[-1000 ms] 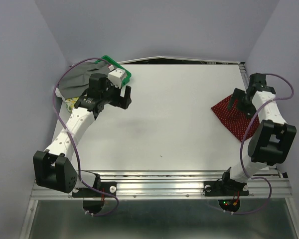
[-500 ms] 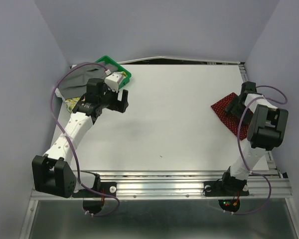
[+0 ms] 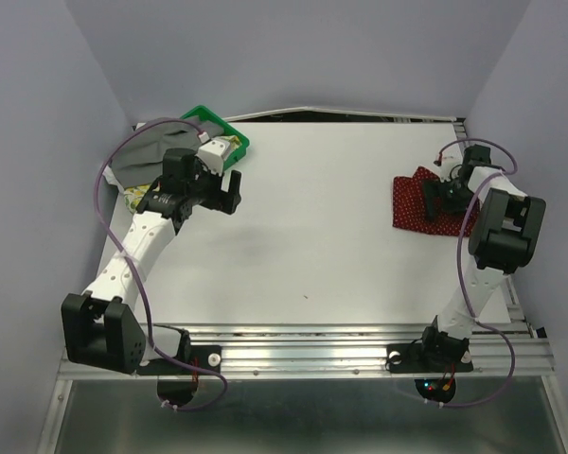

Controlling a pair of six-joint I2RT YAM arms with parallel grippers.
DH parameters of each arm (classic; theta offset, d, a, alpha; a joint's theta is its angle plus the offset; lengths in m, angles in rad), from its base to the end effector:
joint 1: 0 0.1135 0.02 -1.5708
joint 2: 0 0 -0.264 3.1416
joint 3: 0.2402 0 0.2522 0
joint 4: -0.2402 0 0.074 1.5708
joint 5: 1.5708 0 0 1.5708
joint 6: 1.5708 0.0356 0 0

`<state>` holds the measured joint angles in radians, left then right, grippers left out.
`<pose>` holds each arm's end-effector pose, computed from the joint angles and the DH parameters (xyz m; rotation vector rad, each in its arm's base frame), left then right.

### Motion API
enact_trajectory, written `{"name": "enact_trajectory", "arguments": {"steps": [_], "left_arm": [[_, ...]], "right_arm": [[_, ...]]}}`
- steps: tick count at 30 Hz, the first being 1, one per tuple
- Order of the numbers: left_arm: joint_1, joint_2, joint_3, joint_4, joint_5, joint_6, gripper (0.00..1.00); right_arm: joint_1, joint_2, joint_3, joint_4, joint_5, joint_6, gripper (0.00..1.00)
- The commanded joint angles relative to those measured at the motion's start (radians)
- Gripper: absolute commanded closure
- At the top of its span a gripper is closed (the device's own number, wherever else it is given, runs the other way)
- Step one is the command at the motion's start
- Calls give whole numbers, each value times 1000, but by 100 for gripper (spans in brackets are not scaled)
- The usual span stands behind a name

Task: Fold and stack the skirts
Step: Neatly place the folded skirt to the corner, then grab the skirt from the pile

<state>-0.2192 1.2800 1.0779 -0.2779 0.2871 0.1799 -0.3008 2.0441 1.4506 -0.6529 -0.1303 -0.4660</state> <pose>0.2831 -0.0734 0.3261 0.5788 1.9608 -0.3186 0.3947 -0.1176 0.1576 -0.2601 2.7807 -0.0020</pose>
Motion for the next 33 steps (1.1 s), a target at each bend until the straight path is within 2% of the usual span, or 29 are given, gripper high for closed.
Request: {"name": "enact_trajectory", "arguments": {"steps": [1, 4, 10, 14, 18, 22, 28, 29, 33], "left_arm": [[7, 2, 59, 2, 20, 26, 1], [7, 8, 63, -3, 21, 33, 1], [9, 13, 91, -20, 9, 41, 1], [20, 18, 128, -33, -26, 56, 1], [50, 64, 244, -66, -129, 89, 1], [113, 169, 379, -110, -204, 164, 1], [270, 499, 678, -184, -163, 257, 2], [280, 539, 751, -211, -161, 289, 4], [333, 709, 887, -234, -203, 329, 12]], "right_arm": [[6, 125, -183, -266, 0, -370, 0], [-4, 114, -177, -266, 27, -408, 0], [-23, 123, -124, -290, 29, -359, 0], [-34, 85, -121, -289, 66, -367, 0], [-55, 71, -73, -335, 55, -355, 0], [-55, 2, 43, -389, -63, -287, 0], [-15, -74, 261, -407, -262, -192, 0], [-5, -94, 287, -416, -308, -168, 0], [21, -130, 405, -430, -393, -103, 0]]}}
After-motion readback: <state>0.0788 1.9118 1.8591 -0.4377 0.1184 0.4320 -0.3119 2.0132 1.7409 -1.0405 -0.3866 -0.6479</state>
